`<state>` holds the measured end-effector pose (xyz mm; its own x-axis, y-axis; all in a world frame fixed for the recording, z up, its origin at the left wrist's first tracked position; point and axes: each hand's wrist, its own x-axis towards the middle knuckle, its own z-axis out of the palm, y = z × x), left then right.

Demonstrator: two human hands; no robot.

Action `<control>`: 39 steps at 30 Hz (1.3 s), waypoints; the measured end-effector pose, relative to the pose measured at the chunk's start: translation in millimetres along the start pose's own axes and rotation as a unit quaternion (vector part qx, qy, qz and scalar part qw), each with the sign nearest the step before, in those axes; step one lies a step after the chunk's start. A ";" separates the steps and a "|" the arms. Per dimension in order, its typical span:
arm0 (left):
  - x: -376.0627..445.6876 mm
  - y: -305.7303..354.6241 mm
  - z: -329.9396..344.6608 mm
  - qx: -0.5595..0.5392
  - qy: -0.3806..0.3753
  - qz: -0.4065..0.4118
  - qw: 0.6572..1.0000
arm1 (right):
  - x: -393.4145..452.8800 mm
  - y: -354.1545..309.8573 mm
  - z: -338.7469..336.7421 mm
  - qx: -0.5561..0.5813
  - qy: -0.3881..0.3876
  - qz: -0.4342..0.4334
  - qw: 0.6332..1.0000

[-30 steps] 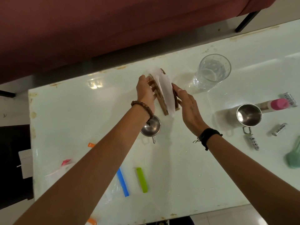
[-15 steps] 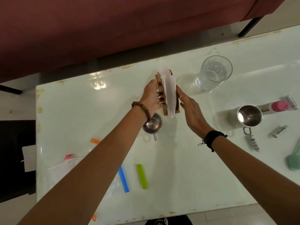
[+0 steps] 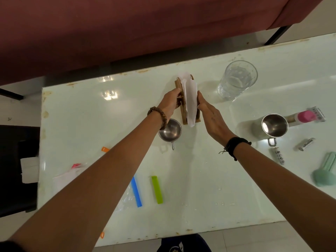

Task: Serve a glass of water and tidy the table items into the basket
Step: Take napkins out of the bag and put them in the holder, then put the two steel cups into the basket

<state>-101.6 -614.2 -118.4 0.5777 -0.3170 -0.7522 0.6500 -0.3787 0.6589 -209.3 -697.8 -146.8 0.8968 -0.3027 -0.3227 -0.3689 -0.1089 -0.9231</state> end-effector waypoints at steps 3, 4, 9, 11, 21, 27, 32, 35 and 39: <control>2.1 -7.6 -8.7 0.093 0.030 0.068 0.993 | 0.0 -1.4 -2.6 -0.037 -0.008 -0.007 0.999; -1.2 -10.1 -11.2 0.108 0.058 0.109 0.986 | -1.0 -2.1 -3.2 -0.052 -0.005 -0.009 0.999; -43.2 -38.8 -15.6 0.043 0.253 0.289 0.922 | -28.6 -9.8 5.7 -0.056 0.123 -0.023 0.991; -60.2 -61.3 -7.8 -0.056 0.320 0.243 0.914 | -48.7 -9.9 11.7 -0.032 0.186 -0.034 0.981; -73.8 -109.4 44.3 -0.264 0.263 -0.093 0.923 | -126.9 33.4 -11.8 0.063 0.383 0.097 0.916; -67.7 -109.8 54.3 -0.276 0.286 -0.063 0.915 | -128.7 52.6 -51.4 0.006 0.480 0.109 0.870; -71.1 -116.4 57.9 -0.274 0.298 -0.022 0.914 | -109.5 67.5 -72.8 0.022 0.470 0.177 0.864; -73.0 -121.7 58.3 -0.281 0.299 -0.023 0.912 | -98.0 72.3 -79.0 -0.001 0.434 0.225 0.872; -80.4 -129.7 59.1 -0.273 0.315 -0.019 0.909 | -90.4 73.2 -84.1 -0.017 0.431 0.244 0.868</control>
<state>-261.5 -591.0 -144.1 0.6067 0.3125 -0.7309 0.7239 0.1627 0.6705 -337.9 -758.0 -167.6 0.1205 -0.9154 -0.3842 -0.6744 0.2085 -0.7083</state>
